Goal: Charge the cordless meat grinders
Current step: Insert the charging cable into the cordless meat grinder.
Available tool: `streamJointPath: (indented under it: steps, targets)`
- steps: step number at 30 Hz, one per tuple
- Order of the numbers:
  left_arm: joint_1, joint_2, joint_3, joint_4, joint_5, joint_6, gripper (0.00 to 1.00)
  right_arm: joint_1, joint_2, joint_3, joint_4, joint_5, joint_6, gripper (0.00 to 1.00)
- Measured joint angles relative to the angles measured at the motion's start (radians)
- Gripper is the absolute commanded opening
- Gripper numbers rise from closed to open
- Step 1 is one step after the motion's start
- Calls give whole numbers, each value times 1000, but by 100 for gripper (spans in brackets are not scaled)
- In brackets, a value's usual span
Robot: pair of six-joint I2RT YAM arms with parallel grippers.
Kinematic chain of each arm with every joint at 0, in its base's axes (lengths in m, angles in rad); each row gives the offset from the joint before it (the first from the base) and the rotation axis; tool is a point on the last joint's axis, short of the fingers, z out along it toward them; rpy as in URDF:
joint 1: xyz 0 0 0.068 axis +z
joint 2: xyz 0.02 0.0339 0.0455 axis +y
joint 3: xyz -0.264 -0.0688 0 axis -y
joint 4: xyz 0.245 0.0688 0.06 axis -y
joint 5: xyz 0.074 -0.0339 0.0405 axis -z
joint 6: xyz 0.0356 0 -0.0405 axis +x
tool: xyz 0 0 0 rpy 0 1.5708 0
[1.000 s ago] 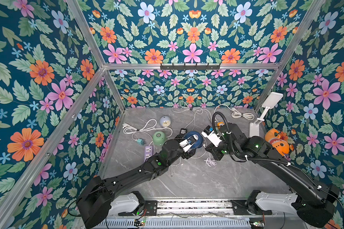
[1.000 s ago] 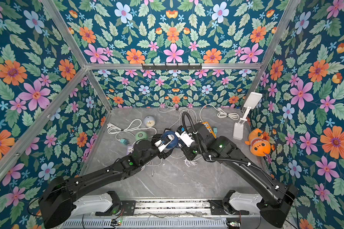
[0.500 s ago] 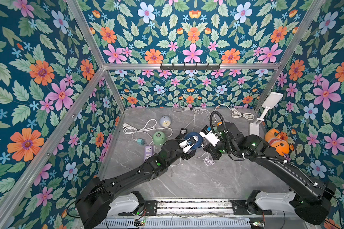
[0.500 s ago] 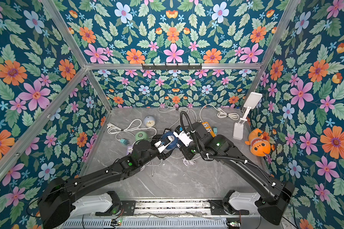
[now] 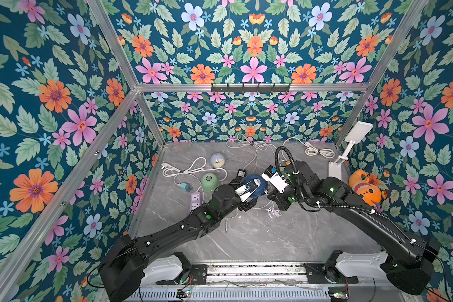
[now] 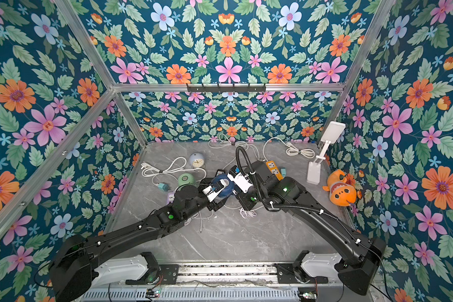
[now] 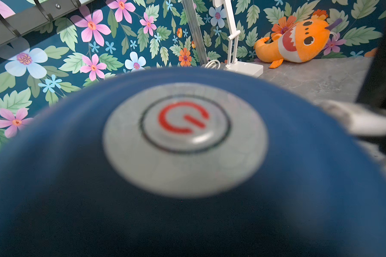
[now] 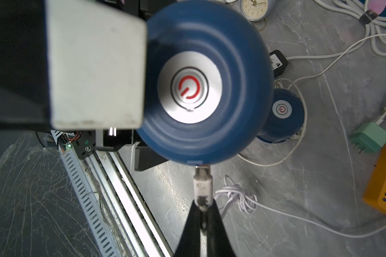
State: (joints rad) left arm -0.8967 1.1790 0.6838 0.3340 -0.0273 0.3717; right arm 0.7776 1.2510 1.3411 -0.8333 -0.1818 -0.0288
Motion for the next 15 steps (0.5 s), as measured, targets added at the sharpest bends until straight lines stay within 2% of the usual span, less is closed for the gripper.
streamJointPath:
  steps: [15]
  targets:
    - [0, -12, -6, -34, 6, 4, 44, 14, 26, 24, -17, -17, 0, 0]
